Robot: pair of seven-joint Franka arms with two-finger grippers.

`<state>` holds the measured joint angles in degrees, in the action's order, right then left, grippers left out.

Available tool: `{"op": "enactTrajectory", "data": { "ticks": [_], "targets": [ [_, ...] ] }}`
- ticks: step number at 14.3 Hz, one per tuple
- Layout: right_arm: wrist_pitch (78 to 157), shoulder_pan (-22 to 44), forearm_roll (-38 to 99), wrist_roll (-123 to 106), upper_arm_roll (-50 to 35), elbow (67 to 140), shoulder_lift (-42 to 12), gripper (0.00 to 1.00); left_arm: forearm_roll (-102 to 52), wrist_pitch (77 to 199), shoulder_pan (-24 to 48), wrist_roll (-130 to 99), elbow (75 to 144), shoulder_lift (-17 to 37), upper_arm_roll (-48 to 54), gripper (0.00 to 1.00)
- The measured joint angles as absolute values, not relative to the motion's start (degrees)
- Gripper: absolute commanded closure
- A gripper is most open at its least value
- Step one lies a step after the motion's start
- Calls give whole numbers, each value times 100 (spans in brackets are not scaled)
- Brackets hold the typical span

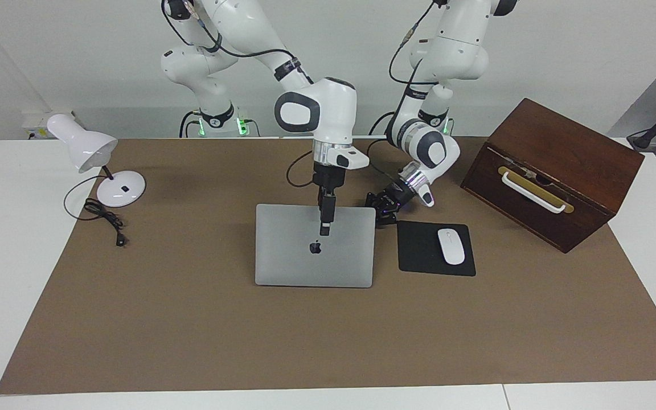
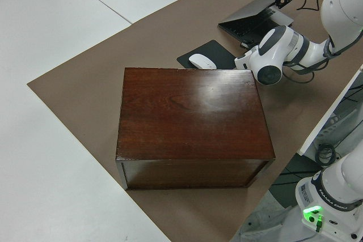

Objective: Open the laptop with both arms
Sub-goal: 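Lift the laptop lid's front edge upward with the right gripper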

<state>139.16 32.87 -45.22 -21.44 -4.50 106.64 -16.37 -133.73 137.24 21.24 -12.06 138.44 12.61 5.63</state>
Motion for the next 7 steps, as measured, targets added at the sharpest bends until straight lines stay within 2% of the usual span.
{"op": "enactTrajectory", "data": {
  "ticks": [7],
  "targets": [
    [13917,3252,-4522,-2144,-435,10654,-1637,0,-13407,13724,2124,-1201,13846,1262,569,100]
  ]
}}
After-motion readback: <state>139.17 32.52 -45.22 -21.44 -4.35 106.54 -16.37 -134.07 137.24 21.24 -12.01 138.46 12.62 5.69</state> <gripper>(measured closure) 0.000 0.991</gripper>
